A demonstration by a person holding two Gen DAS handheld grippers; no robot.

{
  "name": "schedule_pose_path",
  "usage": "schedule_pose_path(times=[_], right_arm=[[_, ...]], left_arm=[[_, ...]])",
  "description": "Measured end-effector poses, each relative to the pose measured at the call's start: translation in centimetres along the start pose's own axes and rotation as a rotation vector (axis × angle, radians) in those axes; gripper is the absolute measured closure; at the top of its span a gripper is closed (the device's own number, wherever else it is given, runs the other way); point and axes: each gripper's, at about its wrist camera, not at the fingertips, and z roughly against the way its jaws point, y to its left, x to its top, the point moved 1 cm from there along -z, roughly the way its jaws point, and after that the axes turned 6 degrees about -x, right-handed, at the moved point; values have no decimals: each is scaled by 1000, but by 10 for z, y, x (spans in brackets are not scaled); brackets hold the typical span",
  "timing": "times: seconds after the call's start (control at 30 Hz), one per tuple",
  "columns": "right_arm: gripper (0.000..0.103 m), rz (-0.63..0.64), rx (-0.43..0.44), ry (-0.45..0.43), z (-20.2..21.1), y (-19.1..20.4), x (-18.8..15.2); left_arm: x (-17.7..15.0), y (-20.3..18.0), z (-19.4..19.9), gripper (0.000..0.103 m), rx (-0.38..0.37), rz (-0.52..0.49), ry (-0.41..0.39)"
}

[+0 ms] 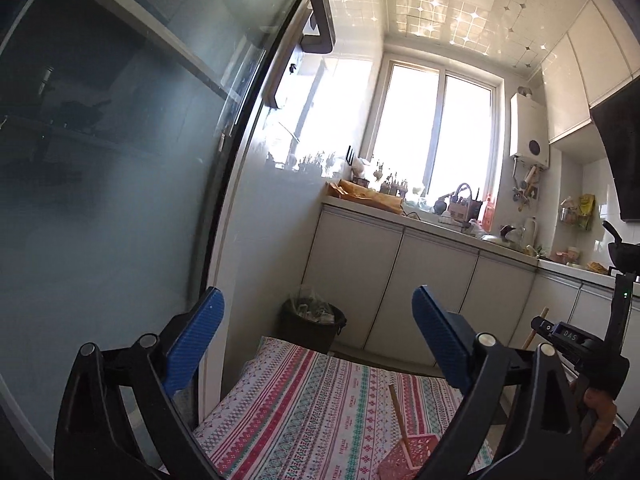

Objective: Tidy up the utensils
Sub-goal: 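Open the right tool to drop its stick into the pink basket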

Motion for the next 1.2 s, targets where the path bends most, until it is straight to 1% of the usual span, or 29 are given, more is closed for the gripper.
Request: schedule_pose_path(times=[0.07, 0.17, 0.23, 0.27, 0.3, 0.33, 0.37, 0.4, 0.47, 0.53, 0.6, 0.7, 0.77, 0.9, 1.0, 1.1, 1.2], right_arm=[[92, 34, -13, 24, -15, 6, -15], [92, 51, -17, 96, -35, 10, -42], [92, 58, -17, 118, -34, 15, -53], [88, 59, -20, 118, -32, 17, -56], [72, 62, -23, 113, -26, 19, -56], [64, 65, -31, 100, -19, 22, -55], [50, 67, -34, 81, -9, 25, -52], [45, 68, -32, 62, 1, 27, -48], [42, 73, -46, 45, 19, 31, -40], [35, 56, -47, 26, 39, 30, -35], [22, 39, -60, 9, 61, 28, -35], [9, 1, -90, -9, 94, 18, -46], [7, -16, -119, 0, 112, 7, -58], [7, -44, -193, 58, 137, -23, -85], [7, -46, -273, 92, 147, -48, -106], [7, -88, -353, 146, 147, -77, -117], [7, -117, -391, 185, 150, -101, -118]], left_arm=[[-2, 5, -2, 13, 3, 4, 9], [-3, 14, -6, 13, 17, 10, 23], [-3, 20, -6, 12, 24, 24, 30], [-2, 21, -7, 11, 26, 28, 34], [-2, 23, -7, 10, 30, 30, 39], [-2, 24, -6, 9, 30, 33, 43], [-2, 24, -6, 8, 27, 34, 51], [-3, 23, -6, 7, 23, 33, 62], [-5, 19, -7, 7, 17, 21, 91], [-8, 14, -6, 7, 9, 4, 105], [-11, 10, -4, 7, -2, -12, 126], [-18, 2, -5, 7, -35, -34, 168], [-27, -7, -9, 7, -47, -82, 212], [-50, -27, -16, 7, -62, -182, 302], [-69, -43, -21, 7, -92, -255, 367], [-91, -62, -25, 7, -142, -329, 444], [-119, -82, -30, 7, -219, -406, 551]])
